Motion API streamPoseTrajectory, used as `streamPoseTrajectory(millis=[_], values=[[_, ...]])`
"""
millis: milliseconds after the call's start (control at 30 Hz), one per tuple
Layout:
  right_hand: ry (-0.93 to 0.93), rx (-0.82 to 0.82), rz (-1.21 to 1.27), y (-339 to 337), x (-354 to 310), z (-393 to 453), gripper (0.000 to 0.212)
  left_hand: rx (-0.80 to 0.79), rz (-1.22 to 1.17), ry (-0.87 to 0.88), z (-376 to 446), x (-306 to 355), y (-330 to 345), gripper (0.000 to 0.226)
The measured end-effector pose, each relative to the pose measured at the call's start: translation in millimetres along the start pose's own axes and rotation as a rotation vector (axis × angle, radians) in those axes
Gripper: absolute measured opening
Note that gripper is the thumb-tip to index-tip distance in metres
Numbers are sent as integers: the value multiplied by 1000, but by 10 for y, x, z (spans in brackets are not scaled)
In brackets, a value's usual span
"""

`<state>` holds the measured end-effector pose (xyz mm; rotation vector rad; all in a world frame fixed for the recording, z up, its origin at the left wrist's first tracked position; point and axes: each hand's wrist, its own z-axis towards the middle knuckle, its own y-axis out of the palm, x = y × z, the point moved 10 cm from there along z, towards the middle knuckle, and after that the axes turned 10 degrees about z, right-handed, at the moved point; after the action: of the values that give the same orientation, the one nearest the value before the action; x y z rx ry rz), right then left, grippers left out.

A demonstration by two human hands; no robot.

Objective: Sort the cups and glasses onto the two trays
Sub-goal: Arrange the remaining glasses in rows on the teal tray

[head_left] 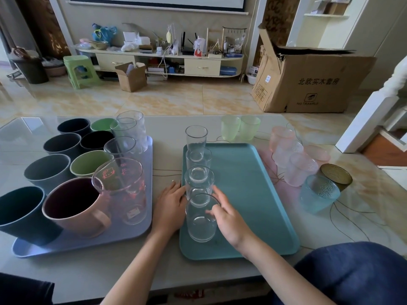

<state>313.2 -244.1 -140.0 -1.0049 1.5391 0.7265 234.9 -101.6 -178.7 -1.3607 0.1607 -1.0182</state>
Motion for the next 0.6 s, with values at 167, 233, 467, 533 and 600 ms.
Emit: streamPoseTrajectory(millis=[167,233,467,533,600], values=[[-5,4,5,10,-33,-15,49,2,22,4,1,9,-1,33],[21,-8,-25,-1,-34,-8,55,7,22,5,-6,28,-14,35],[-342,576,-419,-1209,-678,-139,44,18,-20,70,10,55,-17,36],[-381,794,-668,-1587,-793,-291,38,13,-13,71,18,32,-1,34],[-301,939,-837,-1851,-786,-417,36,6,-9,69,22,10,15,37]])
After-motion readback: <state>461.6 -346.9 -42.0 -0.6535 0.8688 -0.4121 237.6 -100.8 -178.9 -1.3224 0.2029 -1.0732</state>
